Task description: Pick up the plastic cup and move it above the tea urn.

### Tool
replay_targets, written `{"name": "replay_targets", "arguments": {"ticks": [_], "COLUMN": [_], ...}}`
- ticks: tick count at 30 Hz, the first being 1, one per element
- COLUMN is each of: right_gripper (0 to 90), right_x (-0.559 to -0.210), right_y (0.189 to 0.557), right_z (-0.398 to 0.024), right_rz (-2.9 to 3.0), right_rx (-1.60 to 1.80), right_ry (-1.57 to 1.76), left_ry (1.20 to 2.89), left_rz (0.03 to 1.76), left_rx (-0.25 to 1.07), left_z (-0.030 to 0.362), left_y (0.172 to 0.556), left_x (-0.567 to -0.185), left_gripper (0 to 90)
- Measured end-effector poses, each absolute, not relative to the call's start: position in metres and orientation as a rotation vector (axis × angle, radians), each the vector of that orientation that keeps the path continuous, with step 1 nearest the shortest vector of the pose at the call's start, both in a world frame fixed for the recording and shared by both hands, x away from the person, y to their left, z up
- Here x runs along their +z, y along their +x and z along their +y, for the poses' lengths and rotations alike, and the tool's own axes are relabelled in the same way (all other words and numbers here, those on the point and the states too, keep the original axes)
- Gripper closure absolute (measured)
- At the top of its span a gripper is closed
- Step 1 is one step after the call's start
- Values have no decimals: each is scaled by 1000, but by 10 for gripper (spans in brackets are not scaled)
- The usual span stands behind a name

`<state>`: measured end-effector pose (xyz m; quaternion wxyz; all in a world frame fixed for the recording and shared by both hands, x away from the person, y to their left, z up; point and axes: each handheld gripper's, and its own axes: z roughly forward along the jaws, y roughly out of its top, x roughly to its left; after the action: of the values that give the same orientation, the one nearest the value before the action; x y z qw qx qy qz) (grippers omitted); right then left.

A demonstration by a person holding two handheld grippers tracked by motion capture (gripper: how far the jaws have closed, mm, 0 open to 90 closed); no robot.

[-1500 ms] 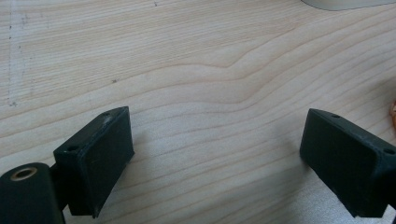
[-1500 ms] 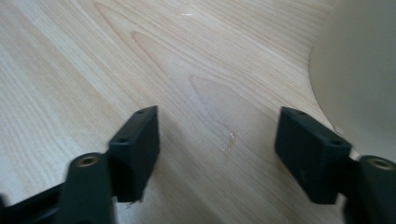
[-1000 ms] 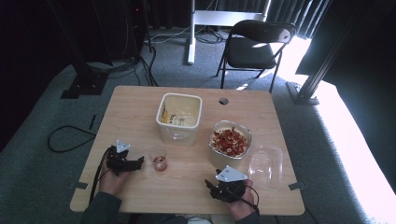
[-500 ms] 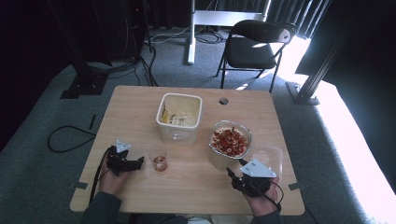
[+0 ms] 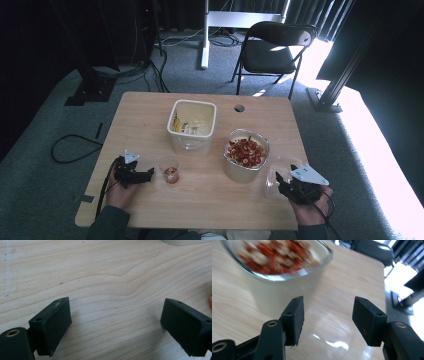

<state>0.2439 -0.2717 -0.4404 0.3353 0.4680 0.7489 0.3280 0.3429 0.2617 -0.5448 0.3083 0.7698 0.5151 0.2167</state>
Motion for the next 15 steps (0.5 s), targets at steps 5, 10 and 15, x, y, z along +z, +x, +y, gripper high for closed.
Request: {"name": "replay_targets", "arguments": {"ticks": [5,10,15], "right_gripper": [381,399,616], "right_x": [-462,-483,-497], "right_y": [237,229,234], "right_z": [-296,-308,-317], "right_rz": [1980,2009,2058], "right_rx": [781,726,751], "right_ry": [1336,1419,1476], "left_ry": [2035,2035,2036], "left_rz": [1362,1362,1361], "left_rx": [573,573,573], "left_z": [262,262,262], "left_y": [343,343,343], "left_x": [-545,-545,-545], "left_gripper": [102,101,101]}}
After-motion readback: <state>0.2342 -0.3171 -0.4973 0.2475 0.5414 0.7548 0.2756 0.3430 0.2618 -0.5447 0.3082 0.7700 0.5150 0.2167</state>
